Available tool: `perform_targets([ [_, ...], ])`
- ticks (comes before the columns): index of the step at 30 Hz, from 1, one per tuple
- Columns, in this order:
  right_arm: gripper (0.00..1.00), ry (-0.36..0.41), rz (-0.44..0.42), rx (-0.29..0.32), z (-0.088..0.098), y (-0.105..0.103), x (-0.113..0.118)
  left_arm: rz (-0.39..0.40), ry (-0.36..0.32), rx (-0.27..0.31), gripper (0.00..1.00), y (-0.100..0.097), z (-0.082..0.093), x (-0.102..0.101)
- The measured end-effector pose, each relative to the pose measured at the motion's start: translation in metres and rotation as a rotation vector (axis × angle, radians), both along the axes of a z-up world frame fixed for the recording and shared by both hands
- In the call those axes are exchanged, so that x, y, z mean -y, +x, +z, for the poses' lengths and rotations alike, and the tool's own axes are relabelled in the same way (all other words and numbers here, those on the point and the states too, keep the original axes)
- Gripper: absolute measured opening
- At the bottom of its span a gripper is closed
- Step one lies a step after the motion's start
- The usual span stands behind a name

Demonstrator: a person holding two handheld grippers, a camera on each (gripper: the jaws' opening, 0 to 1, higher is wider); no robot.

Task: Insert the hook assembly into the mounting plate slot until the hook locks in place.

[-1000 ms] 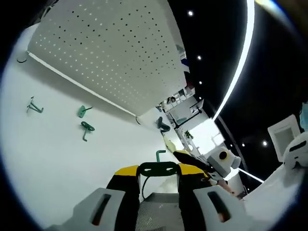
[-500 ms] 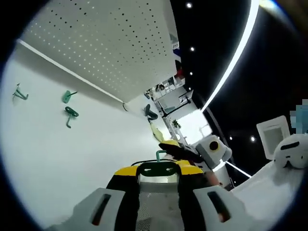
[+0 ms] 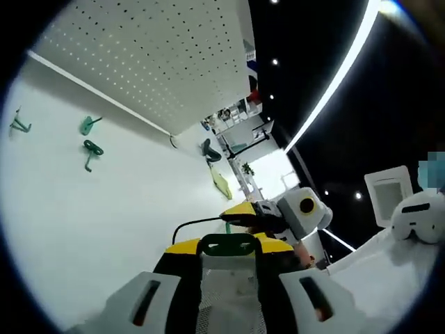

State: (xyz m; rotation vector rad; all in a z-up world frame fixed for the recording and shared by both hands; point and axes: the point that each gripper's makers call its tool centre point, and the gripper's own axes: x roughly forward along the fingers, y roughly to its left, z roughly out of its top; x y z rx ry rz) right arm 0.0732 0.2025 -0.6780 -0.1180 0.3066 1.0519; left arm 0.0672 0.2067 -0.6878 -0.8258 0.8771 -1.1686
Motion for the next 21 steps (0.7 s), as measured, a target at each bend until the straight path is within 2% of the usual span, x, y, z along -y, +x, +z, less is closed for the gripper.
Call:
perform_targets([
  [6,0.11,0.006,-0.003,-0.004,-0.0004,-0.0004,0.0014,0.018,-0.020,-0.011,0.31,0.0030,0.0019,-0.0011],
  [11,0.11,-0.018,0.026,0.013,-0.0030,-0.0045,-0.0044,-0.032,-0.046,-0.042,0.30,-0.0049,0.0049,0.0024],
  [13,0.10,-0.037,0.030,0.038,-0.0032,-0.0043,-0.0059,-0.036,-0.040,-0.046,0.30,-0.0055,0.0036,0.0040],
  [16,0.10,-0.039,0.031,0.023,-0.0062,-0.0039,-0.0058,-0.033,-0.042,-0.061,0.30,-0.0045,0.0008,0.0027],
  [21,0.05,-0.040,0.053,0.042,-0.0040,-0.0069,-0.0067,-0.009,-0.095,-0.101,0.31,-0.0021,0.0037,-0.0004],
])
